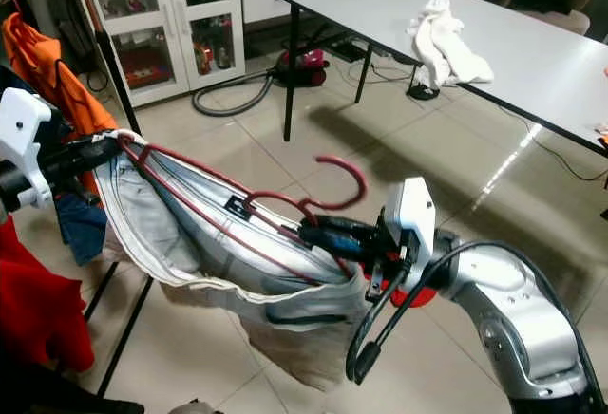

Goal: Hang hanger

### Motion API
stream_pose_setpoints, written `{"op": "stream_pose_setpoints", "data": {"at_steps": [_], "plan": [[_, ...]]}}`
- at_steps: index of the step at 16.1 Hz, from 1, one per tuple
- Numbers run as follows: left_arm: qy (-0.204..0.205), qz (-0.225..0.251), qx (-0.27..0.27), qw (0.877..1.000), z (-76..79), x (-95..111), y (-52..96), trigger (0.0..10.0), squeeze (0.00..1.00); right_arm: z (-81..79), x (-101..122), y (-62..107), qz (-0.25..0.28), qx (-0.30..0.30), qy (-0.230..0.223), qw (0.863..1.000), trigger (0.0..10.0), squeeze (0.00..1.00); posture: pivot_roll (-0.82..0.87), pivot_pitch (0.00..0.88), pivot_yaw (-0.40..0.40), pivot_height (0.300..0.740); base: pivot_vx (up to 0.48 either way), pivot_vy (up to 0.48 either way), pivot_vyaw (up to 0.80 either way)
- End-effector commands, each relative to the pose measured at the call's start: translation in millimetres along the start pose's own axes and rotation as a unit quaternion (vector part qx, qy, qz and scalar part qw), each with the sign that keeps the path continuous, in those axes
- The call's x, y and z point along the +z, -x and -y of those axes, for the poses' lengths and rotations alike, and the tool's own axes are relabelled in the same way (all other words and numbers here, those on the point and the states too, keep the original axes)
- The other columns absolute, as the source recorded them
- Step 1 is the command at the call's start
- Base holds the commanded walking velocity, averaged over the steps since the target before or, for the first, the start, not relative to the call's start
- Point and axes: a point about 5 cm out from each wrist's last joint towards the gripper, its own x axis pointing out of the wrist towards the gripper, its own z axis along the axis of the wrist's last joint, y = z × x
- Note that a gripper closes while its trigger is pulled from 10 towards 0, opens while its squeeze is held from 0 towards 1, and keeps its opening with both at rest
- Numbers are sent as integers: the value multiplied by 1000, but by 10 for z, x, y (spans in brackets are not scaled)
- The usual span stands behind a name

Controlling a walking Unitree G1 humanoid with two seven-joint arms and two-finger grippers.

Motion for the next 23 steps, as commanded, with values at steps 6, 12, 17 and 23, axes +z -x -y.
{"op": "stream_pose_setpoints", "data": {"at_steps": [6,12,17,23], "plan": [[14,-31,-1,999,38,-222,-141,0,0,182,336,28,110,-127,57,984,10000,0,-62,0,11,740,0,0,0],[43,1,-67,997,461,-188,-186,0,0,424,444,-236,231,-245,-32,941,10000,0,-52,0,-4,740,0,0,0],[80,58,163,982,509,-280,-116,0,0,731,5,-296,50,-451,-31,890,10000,0,-39,0,-55,740,0,0,0],[34,87,210,973,753,-222,-167,10000,0,427,-564,-251,-81,-500,-39,862,10000,0,-60,0,-55,740,0,0,-104]]}}
